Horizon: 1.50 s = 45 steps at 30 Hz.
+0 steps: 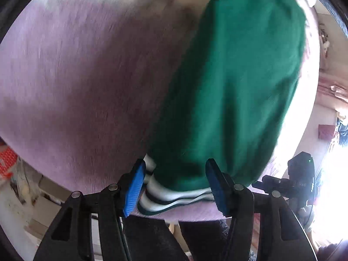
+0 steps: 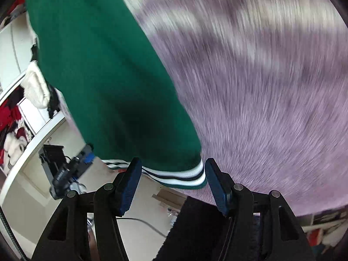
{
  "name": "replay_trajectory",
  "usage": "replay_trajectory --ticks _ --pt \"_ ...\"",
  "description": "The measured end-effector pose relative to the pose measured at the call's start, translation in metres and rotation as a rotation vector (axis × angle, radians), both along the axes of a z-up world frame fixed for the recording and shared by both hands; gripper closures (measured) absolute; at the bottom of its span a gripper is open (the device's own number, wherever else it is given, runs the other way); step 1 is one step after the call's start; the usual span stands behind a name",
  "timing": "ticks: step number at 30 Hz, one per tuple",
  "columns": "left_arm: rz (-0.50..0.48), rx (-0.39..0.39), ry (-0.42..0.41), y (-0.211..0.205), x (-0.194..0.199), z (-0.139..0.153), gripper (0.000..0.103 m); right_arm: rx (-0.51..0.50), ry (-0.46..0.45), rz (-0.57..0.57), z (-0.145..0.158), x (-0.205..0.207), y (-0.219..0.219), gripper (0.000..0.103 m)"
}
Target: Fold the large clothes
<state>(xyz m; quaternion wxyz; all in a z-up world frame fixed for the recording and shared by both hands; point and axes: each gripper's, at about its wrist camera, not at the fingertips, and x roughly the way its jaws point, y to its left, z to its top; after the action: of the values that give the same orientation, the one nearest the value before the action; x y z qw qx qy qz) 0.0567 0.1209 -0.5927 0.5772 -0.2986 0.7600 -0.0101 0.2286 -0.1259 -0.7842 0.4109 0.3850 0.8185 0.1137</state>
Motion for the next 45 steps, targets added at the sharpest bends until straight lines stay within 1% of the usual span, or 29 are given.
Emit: replay_trajectory --ticks 3,4,5,6,7,8,9,11,12,15,17,19,21,22,24,25,26,27,28,29,31,33,36,38,39,40,41,42,45 --pt "-0.004 0.017 -0.073 -0.006 -0.010 -0.006 0.049 0.000 -0.010 -0.045 -0.004 -0.021 0.014 0.041" --pt "-0.014 0.029 -0.110 -0.009 -0.011 -0.003 0.056 -0.036 -0.032 -0.055 0.001 -0.028 0.011 0.052" --pt "-0.025 0.048 -0.147 -0.011 -0.012 0.001 0.071 -0.082 -0.049 -0.047 0.006 -0.044 0.006 0.068" --pt "-0.031 0.051 -0.174 -0.013 -0.013 0.008 0.074 -0.129 -0.064 -0.037 0.011 -0.049 0.009 0.073" --pt "-0.030 0.050 -0.194 -0.013 -0.015 0.013 0.079 -0.151 -0.075 -0.048 0.014 -0.059 0.014 0.084" --pt "-0.028 0.045 -0.217 -0.015 -0.020 0.020 0.081 -0.173 -0.084 -0.059 0.020 -0.065 0.015 0.092" --pt "-0.028 0.037 -0.242 -0.013 -0.026 0.027 0.082 -0.189 -0.099 -0.066 0.029 -0.072 0.014 0.095" --pt "-0.028 0.014 -0.260 -0.006 -0.037 0.028 0.082 -0.223 -0.125 -0.055 0.040 -0.084 0.008 0.097" --pt "-0.017 0.010 -0.255 -0.001 -0.042 0.021 0.082 -0.227 -0.123 -0.049 0.038 -0.088 0.011 0.097" --pt "0.025 -0.023 -0.228 0.016 -0.044 -0.009 0.080 -0.252 -0.093 -0.056 0.019 -0.093 0.020 0.097" --pt "0.050 -0.072 -0.214 0.025 -0.045 -0.019 0.078 -0.274 -0.104 -0.017 0.014 -0.089 0.040 0.097" --pt "0.043 -0.111 -0.216 0.025 -0.046 -0.006 0.076 -0.267 -0.119 0.030 0.021 -0.087 0.046 0.095" --pt "0.045 -0.164 -0.241 0.035 -0.048 0.010 0.072 -0.232 -0.145 0.019 0.032 -0.088 0.045 0.095" --pt "0.045 -0.177 -0.251 0.039 -0.047 0.013 0.068 -0.205 -0.169 0.003 0.036 -0.089 0.043 0.092" --pt "0.049 -0.220 -0.272 0.045 -0.044 0.007 0.049 -0.165 -0.229 -0.027 0.037 -0.090 0.036 0.062" --pt "0.064 -0.228 -0.266 0.048 -0.044 0.000 0.038 -0.155 -0.244 -0.029 0.032 -0.090 0.036 0.029" --pt "0.083 -0.242 -0.261 0.051 -0.044 -0.007 0.038 -0.133 -0.260 -0.037 0.023 -0.090 0.037 0.016" --pt "0.107 -0.280 -0.248 0.052 -0.042 -0.020 0.038 -0.096 -0.270 -0.049 0.011 -0.090 0.039 0.016" --pt "0.113 -0.297 -0.241 0.067 -0.045 -0.021 0.038 -0.073 -0.263 -0.051 -0.001 -0.089 0.037 0.016" --pt "0.116 -0.314 -0.244 0.066 -0.043 -0.029 0.038 -0.033 -0.266 -0.067 -0.013 -0.090 0.036 0.015" --pt "0.102 -0.316 -0.256 0.063 -0.044 -0.032 0.038 0.056 -0.287 -0.157 -0.029 -0.092 0.037 0.014" --pt "0.093 -0.320 -0.273 0.061 -0.039 -0.033 0.037 0.131 -0.300 -0.224 -0.032 -0.095 0.036 0.014" --pt "0.089 -0.328 -0.282 0.062 -0.037 -0.034 0.035 0.246 -0.323 -0.289 -0.033 -0.098 0.038 0.027" --pt "0.083 -0.331 -0.283 0.066 -0.042 -0.029 0.035 0.254 -0.303 -0.284 -0.045 -0.102 0.041 0.046" --pt "0.087 -0.332 -0.277 0.066 -0.040 -0.029 0.035 0.271 -0.280 -0.320 -0.054 -0.105 0.042 0.049" --pt "0.092 -0.334 -0.271 0.064 -0.038 -0.029 0.035 0.281 -0.268 -0.343 -0.055 -0.102 0.050 0.057" --pt "0.094 -0.333 -0.265 0.065 -0.036 -0.028 0.035 0.289 -0.263 -0.356 -0.056 -0.104 0.051 0.068" --pt "0.094 -0.333 -0.263 0.063 -0.034 -0.025 0.035 0.325 -0.266 -0.383 -0.051 -0.108 0.054 0.072" --pt "0.052 -0.345 -0.287 0.049 -0.023 -0.013 0.035 0.494 -0.289 -0.441 -0.028 -0.115 0.064 0.074"
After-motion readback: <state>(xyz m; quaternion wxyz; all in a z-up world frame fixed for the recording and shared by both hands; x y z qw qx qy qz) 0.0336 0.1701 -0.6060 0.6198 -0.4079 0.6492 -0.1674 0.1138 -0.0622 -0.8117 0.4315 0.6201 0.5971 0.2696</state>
